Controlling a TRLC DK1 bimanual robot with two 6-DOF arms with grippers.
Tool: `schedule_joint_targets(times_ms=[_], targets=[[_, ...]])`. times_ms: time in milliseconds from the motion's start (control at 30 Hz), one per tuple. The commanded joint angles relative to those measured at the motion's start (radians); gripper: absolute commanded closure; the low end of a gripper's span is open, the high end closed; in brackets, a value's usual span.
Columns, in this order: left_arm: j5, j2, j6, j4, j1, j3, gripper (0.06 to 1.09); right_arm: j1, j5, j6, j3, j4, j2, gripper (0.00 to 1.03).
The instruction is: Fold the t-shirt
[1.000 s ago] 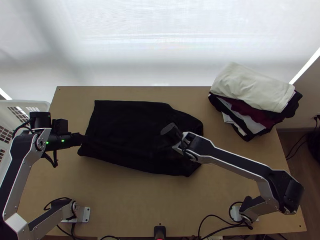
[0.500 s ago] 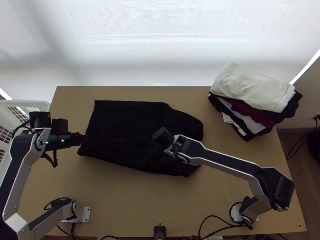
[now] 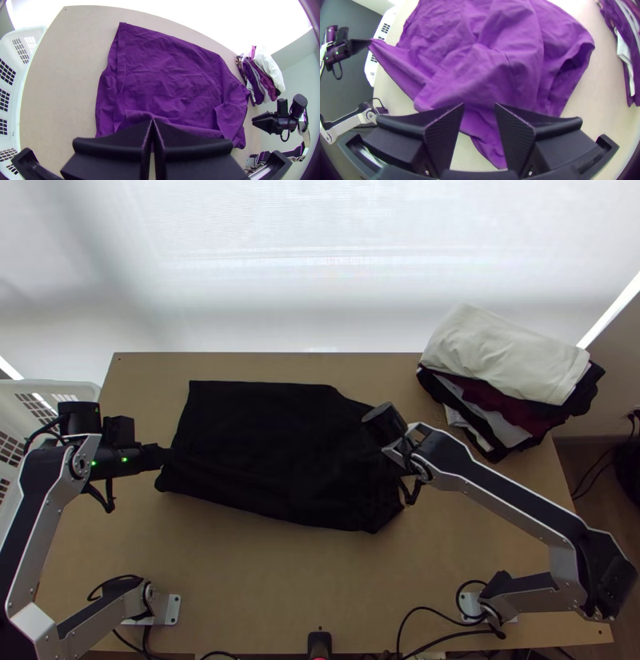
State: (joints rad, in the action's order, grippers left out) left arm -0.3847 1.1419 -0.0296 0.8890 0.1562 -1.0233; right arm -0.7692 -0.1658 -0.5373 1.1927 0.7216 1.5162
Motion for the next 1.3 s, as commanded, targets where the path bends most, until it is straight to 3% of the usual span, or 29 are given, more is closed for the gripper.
schedule_joint_targets(times_ms=[0,1267], targets=[[-0.002,0.009,-0.013,-0.002,-0.003,-0.026,1.05,0.004,0.003,0.008,-0.050,0.033,0.015,0.58],[-0.002,-0.014,-0.010,0.011,0.019,-0.021,1.05,0.080,0.049,0.042,-0.160,-0.114,0.134,0.58]])
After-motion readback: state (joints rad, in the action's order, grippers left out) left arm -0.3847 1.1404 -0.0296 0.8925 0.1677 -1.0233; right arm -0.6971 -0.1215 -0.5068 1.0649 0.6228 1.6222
